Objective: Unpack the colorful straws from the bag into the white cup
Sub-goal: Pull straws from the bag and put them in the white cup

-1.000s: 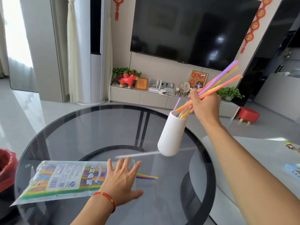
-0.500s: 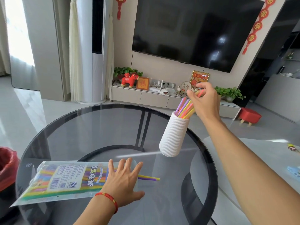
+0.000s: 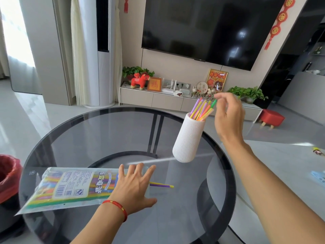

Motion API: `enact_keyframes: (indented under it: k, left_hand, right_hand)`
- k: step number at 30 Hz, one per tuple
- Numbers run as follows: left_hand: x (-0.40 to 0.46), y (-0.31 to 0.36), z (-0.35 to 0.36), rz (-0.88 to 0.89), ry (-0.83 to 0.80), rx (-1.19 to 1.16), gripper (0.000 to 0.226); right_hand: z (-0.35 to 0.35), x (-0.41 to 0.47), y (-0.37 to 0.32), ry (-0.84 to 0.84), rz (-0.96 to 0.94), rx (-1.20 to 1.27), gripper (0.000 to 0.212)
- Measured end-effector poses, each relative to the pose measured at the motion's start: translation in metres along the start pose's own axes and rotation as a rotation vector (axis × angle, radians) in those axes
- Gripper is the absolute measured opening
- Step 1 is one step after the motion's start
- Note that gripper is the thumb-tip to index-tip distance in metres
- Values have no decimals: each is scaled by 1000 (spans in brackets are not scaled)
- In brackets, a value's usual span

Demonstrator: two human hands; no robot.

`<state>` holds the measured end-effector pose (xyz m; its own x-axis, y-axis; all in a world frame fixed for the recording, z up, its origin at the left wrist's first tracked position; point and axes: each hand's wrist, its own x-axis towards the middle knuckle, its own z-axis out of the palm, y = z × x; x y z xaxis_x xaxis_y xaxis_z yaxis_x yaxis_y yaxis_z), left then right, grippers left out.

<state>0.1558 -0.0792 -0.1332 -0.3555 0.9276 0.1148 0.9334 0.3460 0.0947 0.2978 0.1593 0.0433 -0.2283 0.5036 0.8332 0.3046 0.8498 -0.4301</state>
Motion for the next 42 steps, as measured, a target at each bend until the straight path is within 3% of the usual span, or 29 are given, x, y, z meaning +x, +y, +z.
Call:
enact_keyframes:
  k: [2,3,6,8,9,12,17,21,25,30,35,38,42]
  left_hand:
    - [1,0,-3,16,35,-23,105]
    - [1,-1,-4,20,52,-39,107]
    - [1,-2,-8,45,104,-73,110]
    - [1,-3,-11,67,144,-96,111]
    - [1,-2,-12,78,157,-106,111]
    - [0,2,-13,110,182,-152,112]
    - [-2,5,-12,147,188,-202,113]
    - [-3,3,-9,162,158,-224,117]
    - [-3,0,-9,176,149,-246,116]
    - [-4,8,-6,196,142,-211,110]
    - [-5,1,-8,167,159,-234,110]
    - [-5,-1,-10,152,173,-263,110]
    - [-4,4,-9,161,168,-267,109]
  right_hand:
    - [-8,-32,0,-16,-103,35,21]
    - [-10,-54,2,-111,-146,31,20]
    - [-9,-123,13,-633,-110,42,17]
    - [-5,-162,18,-950,-31,19,37]
    - [-2,-178,20,-1017,-6,11,49]
    - [13,-206,15,-1045,75,49,62]
    - [36,-221,-2,-947,167,218,35]
    - [44,-226,-9,-852,174,310,32]
    - [46,-221,-20,-905,259,417,25]
    - [53,-226,-25,-906,295,396,46]
    - [48,-223,-11,-892,239,318,5]
    - [41,-217,-1,-884,227,228,21]
    - [40,-222,-8,-886,305,318,43]
